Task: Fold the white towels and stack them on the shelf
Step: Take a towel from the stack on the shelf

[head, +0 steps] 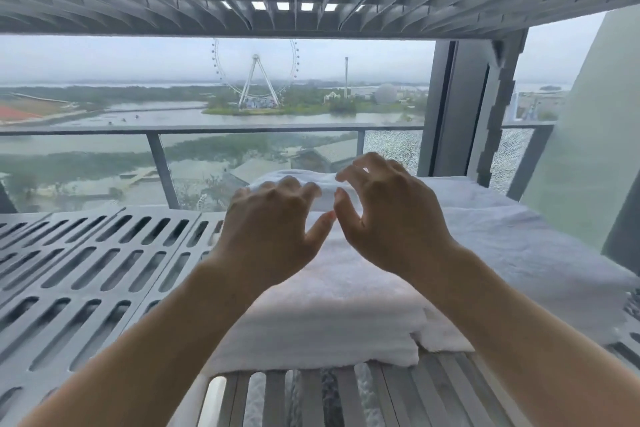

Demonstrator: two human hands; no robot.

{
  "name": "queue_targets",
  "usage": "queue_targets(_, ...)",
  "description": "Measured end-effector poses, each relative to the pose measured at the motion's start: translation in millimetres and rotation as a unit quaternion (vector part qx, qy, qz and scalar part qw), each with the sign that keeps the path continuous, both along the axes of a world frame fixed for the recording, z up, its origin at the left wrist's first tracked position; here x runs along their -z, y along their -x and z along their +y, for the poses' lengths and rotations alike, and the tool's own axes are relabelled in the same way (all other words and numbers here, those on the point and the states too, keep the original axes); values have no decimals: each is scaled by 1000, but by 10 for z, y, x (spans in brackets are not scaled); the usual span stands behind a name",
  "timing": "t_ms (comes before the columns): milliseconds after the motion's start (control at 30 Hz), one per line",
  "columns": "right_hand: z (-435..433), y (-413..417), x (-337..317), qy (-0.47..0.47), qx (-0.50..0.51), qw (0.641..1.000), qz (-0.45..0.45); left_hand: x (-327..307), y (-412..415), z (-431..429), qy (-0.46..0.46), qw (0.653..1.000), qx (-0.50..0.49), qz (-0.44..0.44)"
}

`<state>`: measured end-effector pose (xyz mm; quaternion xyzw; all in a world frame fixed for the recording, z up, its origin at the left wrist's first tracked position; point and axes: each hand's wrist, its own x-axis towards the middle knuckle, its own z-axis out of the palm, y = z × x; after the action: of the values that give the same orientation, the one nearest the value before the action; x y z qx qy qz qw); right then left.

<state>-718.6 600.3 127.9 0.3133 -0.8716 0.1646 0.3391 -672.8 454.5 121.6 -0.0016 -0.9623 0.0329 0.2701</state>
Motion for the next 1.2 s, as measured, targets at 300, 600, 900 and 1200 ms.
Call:
queue_targets(300,-256,575,-48,-40,14,999,-8,-7,571,-305,-7,1000,-12,7)
queue_targets(600,-464,950,-59,-56,16,998,-26,-11,933,-488,19,999,-6,34)
queue_targets(900,-635,1296,4,-97,57,993,-44,157,1298,-600,26,999,-41,9)
queue_targets(1200,-702,1358,351,-93,48,993,-50,378,1341,-637,-14,999,-44,14)
